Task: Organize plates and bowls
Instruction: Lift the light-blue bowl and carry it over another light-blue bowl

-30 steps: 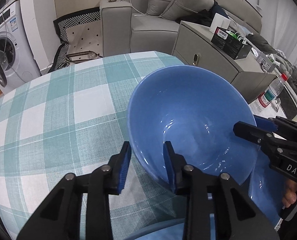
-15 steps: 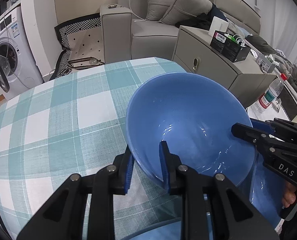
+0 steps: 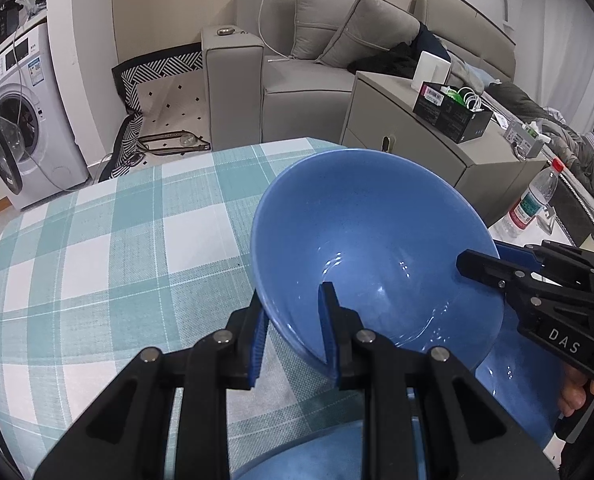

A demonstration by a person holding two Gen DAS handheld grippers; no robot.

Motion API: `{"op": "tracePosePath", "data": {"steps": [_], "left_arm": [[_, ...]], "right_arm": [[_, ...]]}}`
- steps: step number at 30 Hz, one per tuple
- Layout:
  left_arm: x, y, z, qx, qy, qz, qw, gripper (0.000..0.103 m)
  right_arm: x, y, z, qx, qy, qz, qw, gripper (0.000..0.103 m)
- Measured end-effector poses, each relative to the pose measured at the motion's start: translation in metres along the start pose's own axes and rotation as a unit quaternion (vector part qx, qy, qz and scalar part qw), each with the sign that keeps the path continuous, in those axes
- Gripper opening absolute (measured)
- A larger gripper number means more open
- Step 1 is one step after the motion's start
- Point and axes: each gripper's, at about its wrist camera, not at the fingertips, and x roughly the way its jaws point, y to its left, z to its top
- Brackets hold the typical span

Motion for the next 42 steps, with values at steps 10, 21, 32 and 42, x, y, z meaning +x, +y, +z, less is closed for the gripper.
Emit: {"op": "tracePosePath", "data": {"steps": [10,21,32,42], "left_arm": [[-0.025,-0.003,0.001,0.003,-0.024,-0.003,0.9997,0.023],[-0.064,-0.010,-0.003,0.011,-0.053,-0.002,0.9985,0.023],[-0.091,-0.015,-0.009,0.020,-0.073,-0.003,0.9971,0.023],[-0.116,-0.022,-0.024,0.026,-0.089,-0.002,0.9957,0.023]], "right_arm": [[-0.027,0.009,0.002,-0.007,-0.025,-0.006,1.000,0.025],[-0.070,0.025,-0.003,-0.012,-0.058,-0.009,0.998,0.025],[-0.098,0.032,-0.009,-0.013,-0.079,-0.012,0.997,0.025],[-0.122,0.040,-0.024,-0.018,-0.098,-0.015,0.995,0.025]]}}
